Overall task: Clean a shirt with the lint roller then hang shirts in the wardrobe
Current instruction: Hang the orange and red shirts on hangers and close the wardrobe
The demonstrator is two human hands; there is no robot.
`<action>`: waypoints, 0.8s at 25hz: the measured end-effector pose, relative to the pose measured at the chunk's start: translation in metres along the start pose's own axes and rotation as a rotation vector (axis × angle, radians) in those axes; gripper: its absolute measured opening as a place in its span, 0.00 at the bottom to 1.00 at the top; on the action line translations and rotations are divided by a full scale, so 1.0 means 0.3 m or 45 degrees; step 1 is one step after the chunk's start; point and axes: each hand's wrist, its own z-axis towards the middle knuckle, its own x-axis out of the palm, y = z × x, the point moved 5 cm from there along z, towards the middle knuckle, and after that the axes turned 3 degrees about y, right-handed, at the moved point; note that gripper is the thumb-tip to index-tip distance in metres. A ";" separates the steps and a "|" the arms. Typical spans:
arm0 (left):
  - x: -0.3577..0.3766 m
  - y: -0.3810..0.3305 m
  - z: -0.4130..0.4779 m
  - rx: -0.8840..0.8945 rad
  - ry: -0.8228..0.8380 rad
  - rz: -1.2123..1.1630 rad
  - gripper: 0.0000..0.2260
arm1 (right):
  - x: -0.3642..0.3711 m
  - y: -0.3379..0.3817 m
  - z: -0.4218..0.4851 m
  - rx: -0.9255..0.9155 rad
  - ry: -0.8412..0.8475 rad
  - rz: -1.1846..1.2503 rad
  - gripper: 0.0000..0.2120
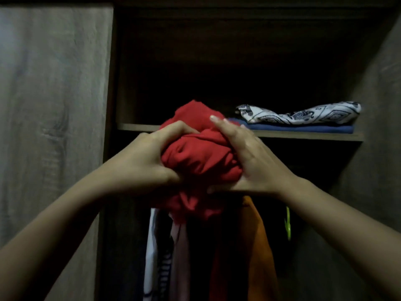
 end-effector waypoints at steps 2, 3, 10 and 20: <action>0.071 0.032 -0.071 -0.112 0.053 -0.282 0.26 | 0.030 0.059 -0.096 -0.020 0.039 0.032 0.40; 0.121 0.055 -0.106 -0.176 0.079 -0.392 0.25 | 0.050 0.081 -0.150 0.014 0.074 0.056 0.34; 0.430 0.174 -0.236 -0.331 0.298 -1.191 0.32 | 0.137 0.059 -0.448 0.629 0.300 0.389 0.19; 0.539 0.114 -0.287 -0.286 0.204 -1.008 0.13 | 0.062 0.054 -0.650 1.074 0.065 0.167 0.15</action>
